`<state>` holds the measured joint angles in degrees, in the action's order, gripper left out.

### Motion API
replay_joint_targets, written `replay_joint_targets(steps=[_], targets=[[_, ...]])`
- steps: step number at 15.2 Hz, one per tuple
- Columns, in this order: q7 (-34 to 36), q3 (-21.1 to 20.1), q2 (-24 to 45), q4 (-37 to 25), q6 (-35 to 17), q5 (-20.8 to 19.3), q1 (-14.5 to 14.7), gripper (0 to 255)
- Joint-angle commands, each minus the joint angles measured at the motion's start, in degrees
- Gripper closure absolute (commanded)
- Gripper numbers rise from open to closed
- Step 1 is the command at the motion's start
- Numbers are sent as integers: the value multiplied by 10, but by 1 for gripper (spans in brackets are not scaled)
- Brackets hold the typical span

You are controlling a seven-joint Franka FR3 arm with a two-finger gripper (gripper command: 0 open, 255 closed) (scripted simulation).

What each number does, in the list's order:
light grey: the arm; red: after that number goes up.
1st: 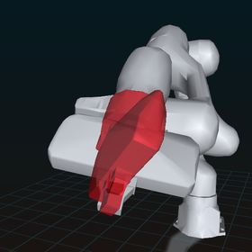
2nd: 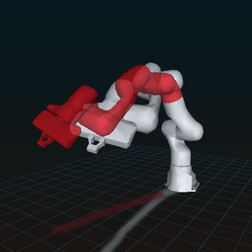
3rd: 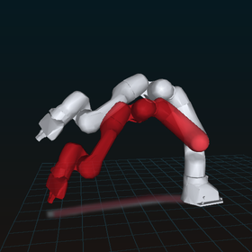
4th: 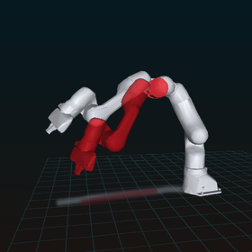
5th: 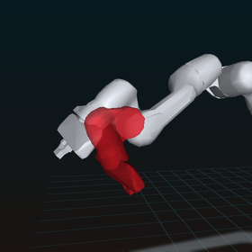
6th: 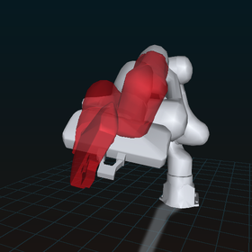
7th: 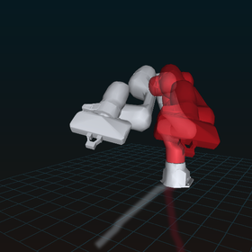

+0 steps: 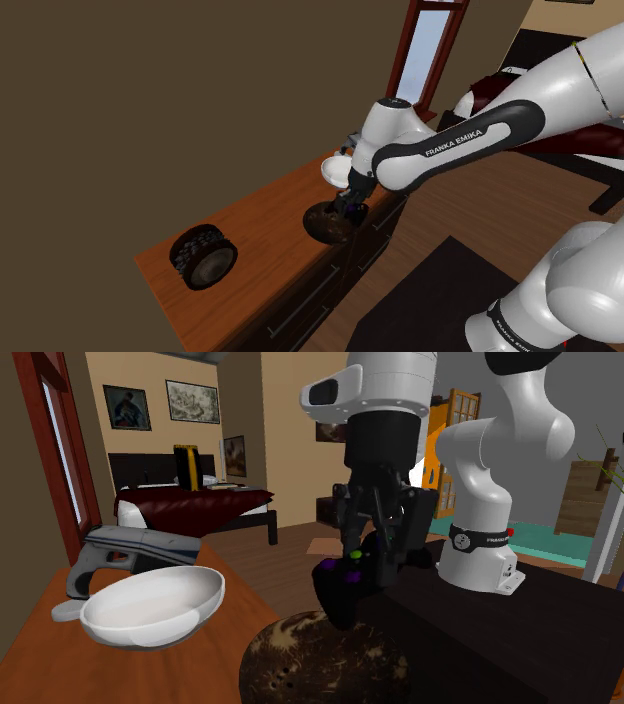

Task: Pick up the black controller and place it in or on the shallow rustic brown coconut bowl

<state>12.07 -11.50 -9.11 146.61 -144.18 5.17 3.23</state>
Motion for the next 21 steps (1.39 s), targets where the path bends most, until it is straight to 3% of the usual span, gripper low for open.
replay_joint_targets(steps=[1, 3, 16, 21], targets=[[2, 0, 18, -26, 9, -6, -3, 255], [9, 1, 72, -90, 19, -24, -9, 255], [25, 4, 155, -68, -84, -49, -7, 255], [26, 5, 159, -68, -88, -50, -7, 255]])
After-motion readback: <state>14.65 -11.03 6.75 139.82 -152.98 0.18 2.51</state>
